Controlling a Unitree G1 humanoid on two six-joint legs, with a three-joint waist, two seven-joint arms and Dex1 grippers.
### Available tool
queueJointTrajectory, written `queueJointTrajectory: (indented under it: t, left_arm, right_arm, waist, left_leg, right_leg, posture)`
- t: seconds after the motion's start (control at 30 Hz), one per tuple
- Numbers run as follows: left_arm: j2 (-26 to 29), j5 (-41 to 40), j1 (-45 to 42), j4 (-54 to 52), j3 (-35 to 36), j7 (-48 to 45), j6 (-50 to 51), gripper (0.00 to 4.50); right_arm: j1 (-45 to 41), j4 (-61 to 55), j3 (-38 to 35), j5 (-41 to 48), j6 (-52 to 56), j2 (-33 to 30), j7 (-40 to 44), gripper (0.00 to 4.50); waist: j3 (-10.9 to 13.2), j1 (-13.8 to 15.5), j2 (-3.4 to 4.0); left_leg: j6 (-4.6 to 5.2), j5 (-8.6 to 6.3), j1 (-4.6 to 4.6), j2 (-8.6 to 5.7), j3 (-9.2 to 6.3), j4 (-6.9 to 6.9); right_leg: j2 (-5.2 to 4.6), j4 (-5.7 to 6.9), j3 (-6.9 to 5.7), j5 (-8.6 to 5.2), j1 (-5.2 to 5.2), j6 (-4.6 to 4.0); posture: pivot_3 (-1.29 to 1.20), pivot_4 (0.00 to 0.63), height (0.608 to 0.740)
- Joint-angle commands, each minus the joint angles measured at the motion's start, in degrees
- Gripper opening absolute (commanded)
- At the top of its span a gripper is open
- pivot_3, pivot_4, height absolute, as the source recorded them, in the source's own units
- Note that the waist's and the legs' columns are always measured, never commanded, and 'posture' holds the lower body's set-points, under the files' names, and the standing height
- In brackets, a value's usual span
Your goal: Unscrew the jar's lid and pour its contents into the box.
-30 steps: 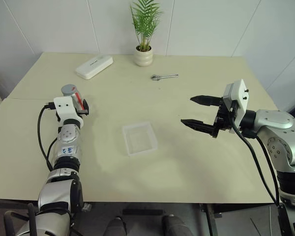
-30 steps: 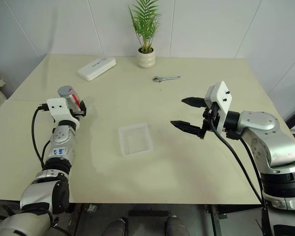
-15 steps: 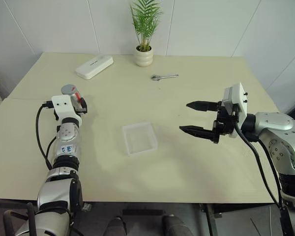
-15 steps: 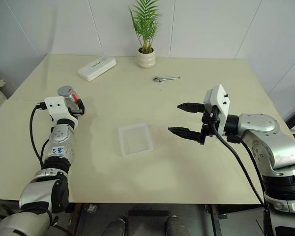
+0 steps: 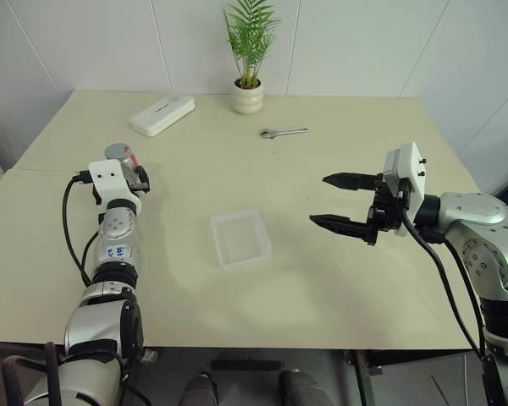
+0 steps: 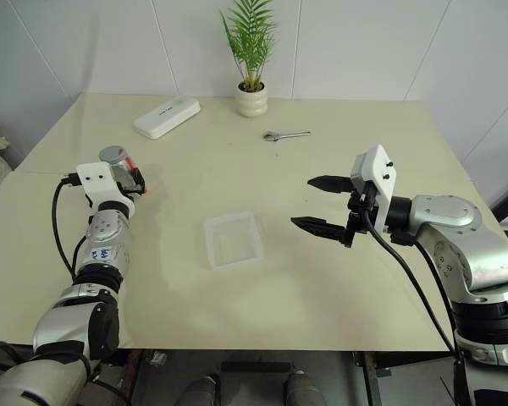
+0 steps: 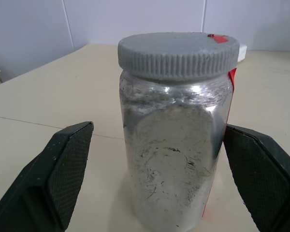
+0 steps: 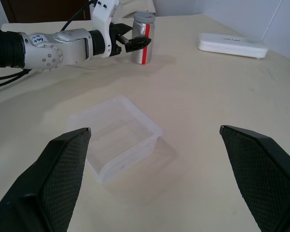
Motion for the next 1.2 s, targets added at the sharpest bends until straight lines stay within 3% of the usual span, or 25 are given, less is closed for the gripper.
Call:
queueJointTrajectory:
  t: [0.03,1.2]
  left_arm:
    - [1.0,0.1,-2.0,0.0,0.2,0.0,-1.0,4.45]
    - [4.6,-0.2,-4.4,5.7,-0.6,-12.4,-4.0,4.45]
  right_arm:
    - [-0.8,-0.9,-1.7,0.2,-1.3,-0.1,-0.4,4.5]
    - [-0.9,-0.6,-1.7,-0.8,-2.1,-0.1,-1.3,4.5]
  waist:
    - [0.0,0.0,0.0]
    - [0.0,0.0,0.0]
  left_leg:
    - [0.0,0.0,0.0,0.0,0.0,0.0]
    - [0.0,0.0,0.0,0.0,0.01,-0.02]
  right_leg:
    - [0.0,0.0,0.0,0.0,0.0,0.0]
    - [0.0,0.0,0.0,0.0,-0.01,0.0]
  posture:
    - [0.0,0.15,0.74]
    - [0.0,0.15,0.74]
